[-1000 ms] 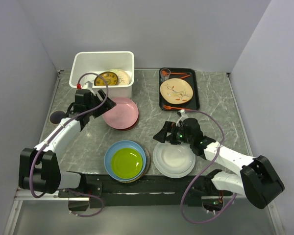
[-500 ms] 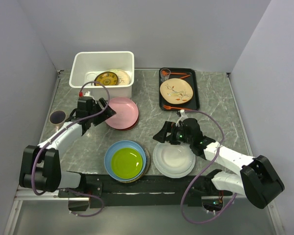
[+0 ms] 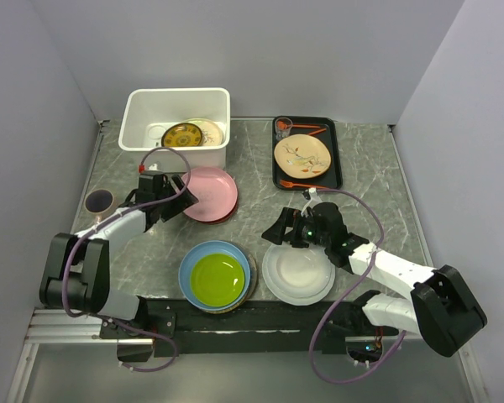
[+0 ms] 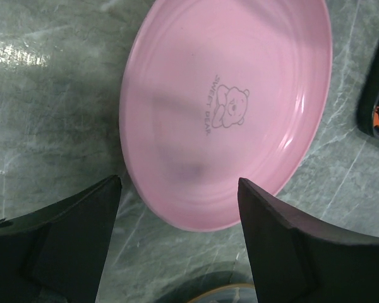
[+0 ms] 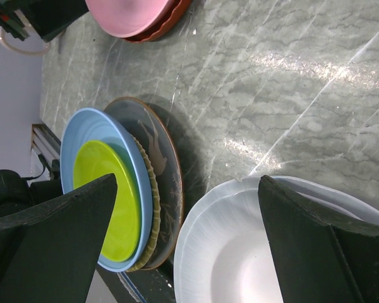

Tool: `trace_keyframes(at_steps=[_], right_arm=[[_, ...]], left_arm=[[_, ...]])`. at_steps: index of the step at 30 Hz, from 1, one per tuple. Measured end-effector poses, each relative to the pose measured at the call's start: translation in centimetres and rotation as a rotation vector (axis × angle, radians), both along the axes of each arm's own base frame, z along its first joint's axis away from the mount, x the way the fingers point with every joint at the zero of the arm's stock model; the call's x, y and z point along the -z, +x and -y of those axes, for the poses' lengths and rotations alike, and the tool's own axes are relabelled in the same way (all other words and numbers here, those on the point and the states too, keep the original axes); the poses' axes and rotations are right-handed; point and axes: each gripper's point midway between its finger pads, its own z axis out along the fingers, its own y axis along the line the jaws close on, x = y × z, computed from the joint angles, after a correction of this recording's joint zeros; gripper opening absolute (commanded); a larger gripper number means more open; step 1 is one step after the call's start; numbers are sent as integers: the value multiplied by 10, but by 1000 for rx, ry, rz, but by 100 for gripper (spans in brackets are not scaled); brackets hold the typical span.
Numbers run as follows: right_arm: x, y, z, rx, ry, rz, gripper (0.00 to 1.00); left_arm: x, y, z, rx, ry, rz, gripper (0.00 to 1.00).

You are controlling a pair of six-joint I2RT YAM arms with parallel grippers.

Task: Place the plates into the plastic bin on the countertop
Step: Pick up the plate at the center of the board.

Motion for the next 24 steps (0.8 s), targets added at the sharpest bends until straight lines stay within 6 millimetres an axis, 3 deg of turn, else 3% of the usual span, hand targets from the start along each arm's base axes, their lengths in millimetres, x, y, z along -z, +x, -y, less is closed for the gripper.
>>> trace_keyframes(at_steps=[9, 15, 18, 24], right_arm=[[1, 1, 0, 0, 0, 1, 100], [2, 2, -1, 0, 1, 1, 100], [2, 2, -1, 1, 2, 0, 100], [2, 2, -1, 2, 3, -1, 100]], left_arm=[[26, 0, 0, -5, 2, -45, 74], [31, 1, 1, -10, -3, -52, 64], [34, 2, 1, -12, -3, -59, 49], [42, 3, 0, -13, 8, -81, 1]])
